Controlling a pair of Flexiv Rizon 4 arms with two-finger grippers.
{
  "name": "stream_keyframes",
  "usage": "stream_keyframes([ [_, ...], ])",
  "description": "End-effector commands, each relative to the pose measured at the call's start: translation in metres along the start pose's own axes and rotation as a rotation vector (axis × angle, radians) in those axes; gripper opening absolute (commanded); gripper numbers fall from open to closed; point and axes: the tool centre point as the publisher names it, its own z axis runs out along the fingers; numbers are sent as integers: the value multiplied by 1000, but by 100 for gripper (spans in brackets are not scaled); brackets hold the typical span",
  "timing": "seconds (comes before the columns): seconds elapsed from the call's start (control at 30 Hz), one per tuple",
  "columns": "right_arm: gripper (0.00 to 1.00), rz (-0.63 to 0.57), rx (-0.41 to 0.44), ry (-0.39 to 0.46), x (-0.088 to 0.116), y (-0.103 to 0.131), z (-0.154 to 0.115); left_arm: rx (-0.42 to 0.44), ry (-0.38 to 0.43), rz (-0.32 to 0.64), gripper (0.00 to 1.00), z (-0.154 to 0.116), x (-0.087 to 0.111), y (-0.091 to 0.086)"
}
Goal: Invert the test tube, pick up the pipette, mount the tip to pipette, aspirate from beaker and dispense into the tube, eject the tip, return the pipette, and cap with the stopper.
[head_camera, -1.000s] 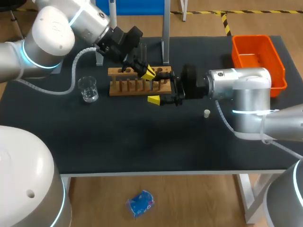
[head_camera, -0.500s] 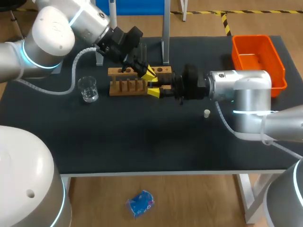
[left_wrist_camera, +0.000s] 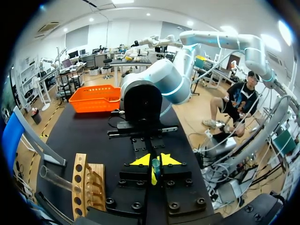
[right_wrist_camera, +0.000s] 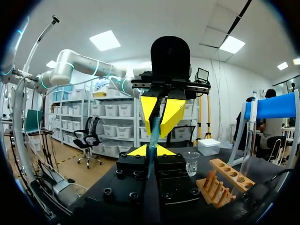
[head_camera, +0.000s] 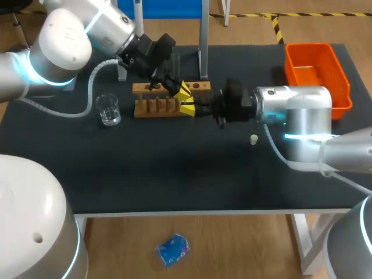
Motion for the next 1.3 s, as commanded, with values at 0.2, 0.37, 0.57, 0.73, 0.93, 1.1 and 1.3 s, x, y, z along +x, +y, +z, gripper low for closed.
stream_keyframes([
  [0.2, 0, -5, 21, 5, 5, -1, -1, -1, 0, -1, 100, -2, -4, 0],
  [0.37, 0, -12, 41, -2, 6, 0, -12, -1, 0, -1, 100, -2, -4, 0],
  [0.57, 0, -14, 56, -19, 7, -2, -32, -1, 0, -1, 100, -2, -4, 0],
  [0.73, 0, -3, 56, -23, 11, -6, -51, -1, 0, -1, 100, -2, -4, 0],
  [0.93, 0, 11, 52, -31, 15, -11, -73, -1, 0, -1, 100, -2, -4, 0],
  [1.1, 0, 6, 39, -47, 17, -10, -89, -1, 0, -1, 100, -2, -4, 0],
  [1.3, 0, 1, 33, -44, 19, -10, -93, -1, 0, -1, 100, -2, -4, 0],
])
